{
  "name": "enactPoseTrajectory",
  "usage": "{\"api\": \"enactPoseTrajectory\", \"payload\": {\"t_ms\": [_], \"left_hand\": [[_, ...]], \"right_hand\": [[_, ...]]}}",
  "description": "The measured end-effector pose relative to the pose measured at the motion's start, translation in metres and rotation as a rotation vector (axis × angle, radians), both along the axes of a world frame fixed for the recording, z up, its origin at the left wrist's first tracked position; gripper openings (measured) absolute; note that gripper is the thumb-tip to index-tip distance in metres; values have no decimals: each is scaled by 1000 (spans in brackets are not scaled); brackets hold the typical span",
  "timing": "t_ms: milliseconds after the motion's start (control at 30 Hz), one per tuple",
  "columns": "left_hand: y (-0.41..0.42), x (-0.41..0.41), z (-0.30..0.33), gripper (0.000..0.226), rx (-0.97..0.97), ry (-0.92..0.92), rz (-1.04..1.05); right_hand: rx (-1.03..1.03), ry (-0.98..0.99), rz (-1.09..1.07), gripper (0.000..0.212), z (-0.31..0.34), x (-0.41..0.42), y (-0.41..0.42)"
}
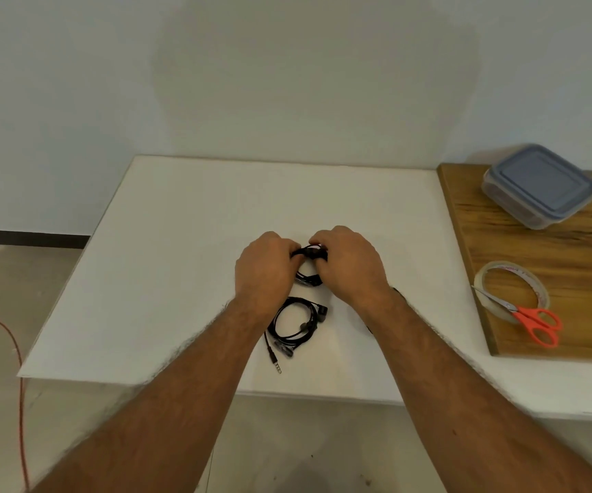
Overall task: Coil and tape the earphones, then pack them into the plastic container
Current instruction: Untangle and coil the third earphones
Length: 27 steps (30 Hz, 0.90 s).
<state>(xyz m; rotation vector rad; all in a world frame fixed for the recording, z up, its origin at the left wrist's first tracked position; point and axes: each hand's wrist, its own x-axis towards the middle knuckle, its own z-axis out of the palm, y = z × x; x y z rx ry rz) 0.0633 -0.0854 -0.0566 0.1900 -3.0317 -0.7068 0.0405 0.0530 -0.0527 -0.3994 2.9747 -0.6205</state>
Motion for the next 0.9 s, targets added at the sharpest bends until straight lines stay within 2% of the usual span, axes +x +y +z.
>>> {"api": "enactPoseTrajectory", "payload": {"t_ms": [233,333,633,900], "left_hand": [[2,-1,0,29,72,13,59],[0,-1,-3,33,70,3,64],[0,1,1,31,117,3,105],[-2,4,12,32,169,85,124]], "right_hand": [[-163,-161,19,48,8,-3,9],[-219,-217,27,48,12,-4,13],[-244,-190,-14,41,12,-4,19],[-279,-120,-46,38,19,-3,27]]}}
